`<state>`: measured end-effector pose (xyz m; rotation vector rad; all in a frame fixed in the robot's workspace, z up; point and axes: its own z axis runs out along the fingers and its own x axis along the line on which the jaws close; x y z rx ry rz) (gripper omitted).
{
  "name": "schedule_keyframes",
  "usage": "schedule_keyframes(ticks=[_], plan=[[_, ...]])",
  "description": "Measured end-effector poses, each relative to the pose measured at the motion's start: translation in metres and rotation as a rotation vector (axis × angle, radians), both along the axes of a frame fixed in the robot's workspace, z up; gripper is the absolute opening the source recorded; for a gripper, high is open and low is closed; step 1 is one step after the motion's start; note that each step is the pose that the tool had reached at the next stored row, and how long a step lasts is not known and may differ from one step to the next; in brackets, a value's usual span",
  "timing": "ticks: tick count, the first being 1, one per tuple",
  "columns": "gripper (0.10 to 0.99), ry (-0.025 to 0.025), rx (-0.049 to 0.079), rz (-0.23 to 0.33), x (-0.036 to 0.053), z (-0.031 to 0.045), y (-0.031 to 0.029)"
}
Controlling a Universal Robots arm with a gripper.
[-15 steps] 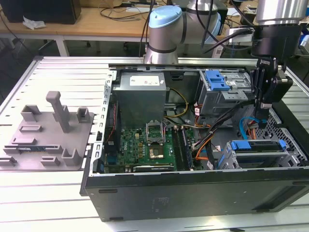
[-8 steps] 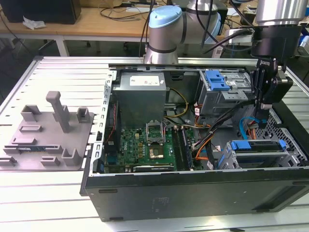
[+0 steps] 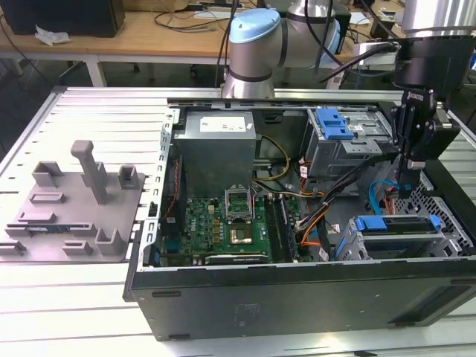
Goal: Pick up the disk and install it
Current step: 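Insert the first disk wire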
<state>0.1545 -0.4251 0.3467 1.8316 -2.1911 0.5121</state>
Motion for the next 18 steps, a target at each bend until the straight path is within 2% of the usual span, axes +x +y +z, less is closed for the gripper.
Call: schedule_keyframes(ticks=[2, 3, 5, 8, 10, 12, 14, 16, 17, 18], plan=[[0.169, 0.0000, 0.015, 0.000, 0.0000, 0.0021, -0.0037], [0.169, 0.0000, 0.023, 0.000, 0.0005, 0.0065, -0.0076], [0.169, 0.0000, 0.023, 0.000, 0.0031, 0.0101, -0.0102], [0.169, 0.0000, 0.024, 0.000, 0.0086, 0.0113, -0.0143], [0.169, -0.0006, 0.031, 0.000, 0.0088, 0.0113, -0.0207], [0.169, -0.0050, 0.048, 0.000, 0.0088, 0.0113, -0.0235], [0.169, -0.0136, 0.072, 0.000, 0.0088, 0.0113, -0.0258], [0.169, -0.0187, 0.094, 0.000, 0.0087, 0.0116, -0.0285], [0.169, -0.0210, 0.113, 0.000, 0.0081, 0.0125, -0.0334], [0.169, -0.0218, 0.117, 0.000, 0.0076, 0.0128, -0.0360]])
